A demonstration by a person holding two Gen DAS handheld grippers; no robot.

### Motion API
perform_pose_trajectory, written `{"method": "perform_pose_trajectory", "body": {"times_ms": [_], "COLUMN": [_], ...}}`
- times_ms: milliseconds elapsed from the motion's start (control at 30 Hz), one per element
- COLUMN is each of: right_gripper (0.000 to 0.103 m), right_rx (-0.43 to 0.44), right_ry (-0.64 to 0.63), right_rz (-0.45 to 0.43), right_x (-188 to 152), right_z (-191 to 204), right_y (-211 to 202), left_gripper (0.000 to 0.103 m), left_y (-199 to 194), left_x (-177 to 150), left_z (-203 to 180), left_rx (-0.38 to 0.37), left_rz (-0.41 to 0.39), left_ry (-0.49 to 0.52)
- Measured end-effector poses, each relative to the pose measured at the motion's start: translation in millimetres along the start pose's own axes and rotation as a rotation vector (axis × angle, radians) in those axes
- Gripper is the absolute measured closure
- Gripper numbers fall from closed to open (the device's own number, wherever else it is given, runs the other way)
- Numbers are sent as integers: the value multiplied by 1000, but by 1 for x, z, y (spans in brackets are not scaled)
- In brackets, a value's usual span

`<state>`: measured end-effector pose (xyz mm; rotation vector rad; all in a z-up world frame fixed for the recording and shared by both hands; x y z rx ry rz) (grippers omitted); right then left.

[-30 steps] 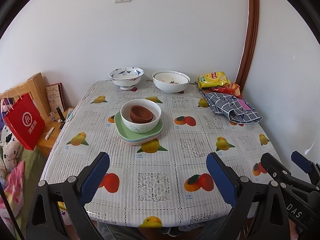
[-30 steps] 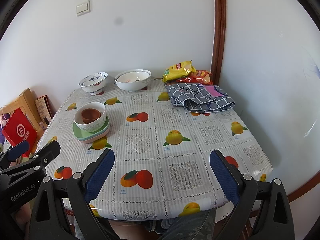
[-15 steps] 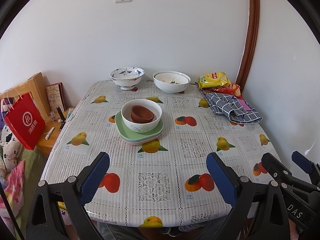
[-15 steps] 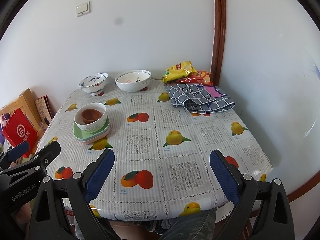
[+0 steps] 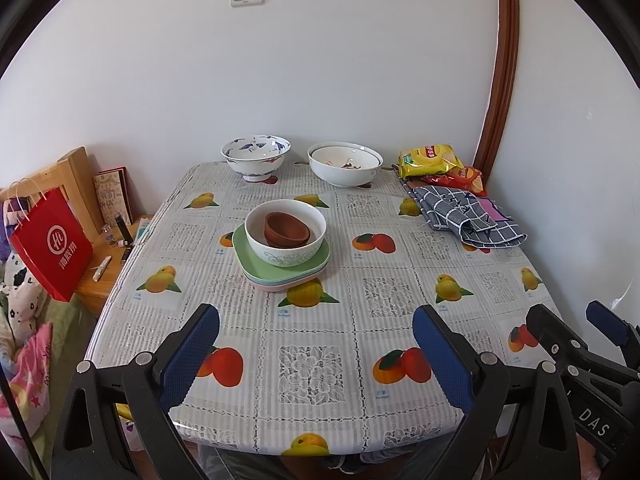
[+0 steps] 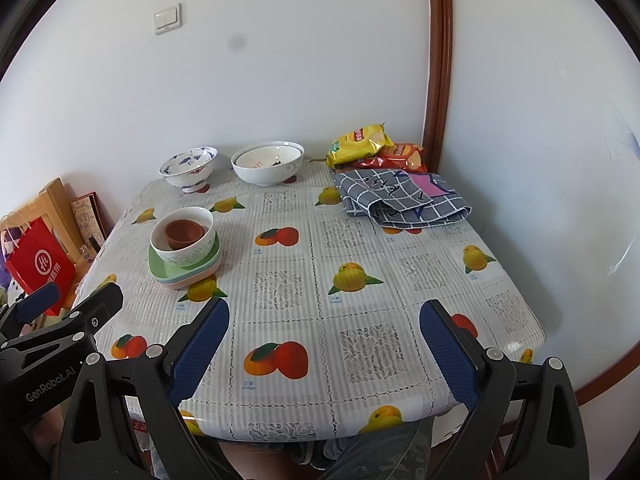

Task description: Organize plates and bowls

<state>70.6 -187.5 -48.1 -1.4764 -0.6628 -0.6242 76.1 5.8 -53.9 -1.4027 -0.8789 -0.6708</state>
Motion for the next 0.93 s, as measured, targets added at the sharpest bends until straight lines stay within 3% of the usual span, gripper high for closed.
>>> {"method": "perform_pose_trajectory", "body": {"times_ms": [933], "right_gripper": [8], "right_rx": [13], "right_ry": [-1], "right_rz": [-12], "right_x": [2], "right_z": [4], "right_y": [-5], "left_gripper": [5], "left_y": [-1], "left_x": [5], "left_z": [5], "left_rx": [20], "left_rz": [-8], "left_ry": [2]}}
Point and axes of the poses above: each gripper's, at about its wrist camera, not at the fingertips, and y roughly the way its jaws point, z to its left, x to its top, the point moved 10 cm from there along y, roughly the way its jaws point, and after that the axes turned 8 degrees about -z, right-handed, at the moved point
